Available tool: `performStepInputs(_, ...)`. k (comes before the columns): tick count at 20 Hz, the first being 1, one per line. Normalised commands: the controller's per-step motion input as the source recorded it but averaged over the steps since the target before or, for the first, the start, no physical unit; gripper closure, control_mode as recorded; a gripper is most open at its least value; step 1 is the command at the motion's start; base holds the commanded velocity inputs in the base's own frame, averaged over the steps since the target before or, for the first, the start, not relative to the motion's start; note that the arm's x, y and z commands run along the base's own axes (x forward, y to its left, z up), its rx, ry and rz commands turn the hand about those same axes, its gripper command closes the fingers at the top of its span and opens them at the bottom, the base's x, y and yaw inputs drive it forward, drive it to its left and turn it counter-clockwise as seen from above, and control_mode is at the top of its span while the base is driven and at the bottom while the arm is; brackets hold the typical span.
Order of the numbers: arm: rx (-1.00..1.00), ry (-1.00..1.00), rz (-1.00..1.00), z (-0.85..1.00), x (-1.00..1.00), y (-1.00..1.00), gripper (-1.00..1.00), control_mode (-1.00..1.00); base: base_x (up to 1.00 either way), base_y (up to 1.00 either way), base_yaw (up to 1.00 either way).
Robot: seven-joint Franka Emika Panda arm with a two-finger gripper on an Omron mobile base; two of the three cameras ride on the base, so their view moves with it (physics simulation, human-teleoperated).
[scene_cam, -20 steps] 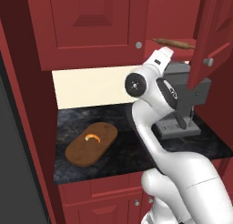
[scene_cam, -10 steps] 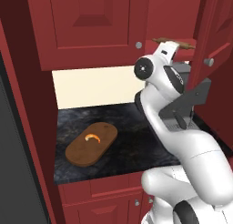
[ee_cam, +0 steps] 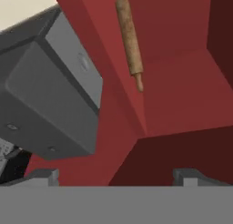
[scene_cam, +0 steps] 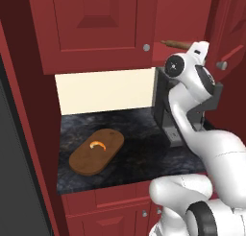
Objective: Open the cabinet, retrieve the rolling pin, and place it next to the meat on the cutting board to prepare for tenderizing.
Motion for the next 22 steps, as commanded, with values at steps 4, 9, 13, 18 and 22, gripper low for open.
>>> performStepInputs(4, 0.0, 0.0, -0.1, 0.0, -0.09, -0.93, -1.0, -1.0, 0.0, 0.0, 0.0)
performStepInputs(9, 0.0, 0.0, -0.14, 0.0, -0.26, -1.0, -1.0, -1.0, 0.0, 0.0, 0.0)
performStepInputs(13, 0.0, 0.0, -0.16, 0.0, -0.3, -1.0, -1.0, -1.0, 0.0, 0.0, 0.0)
performStepInputs(18, 0.0, 0.0, -0.19, 0.0, -0.41, -1.0, -1.0, -1.0, 0.0, 0.0, 0.0)
performStepInputs(22, 0.0, 0.0, -0.18, 0.0, -0.34, -1.0, -1.0, -1.0, 0.0, 0.0, 0.0)
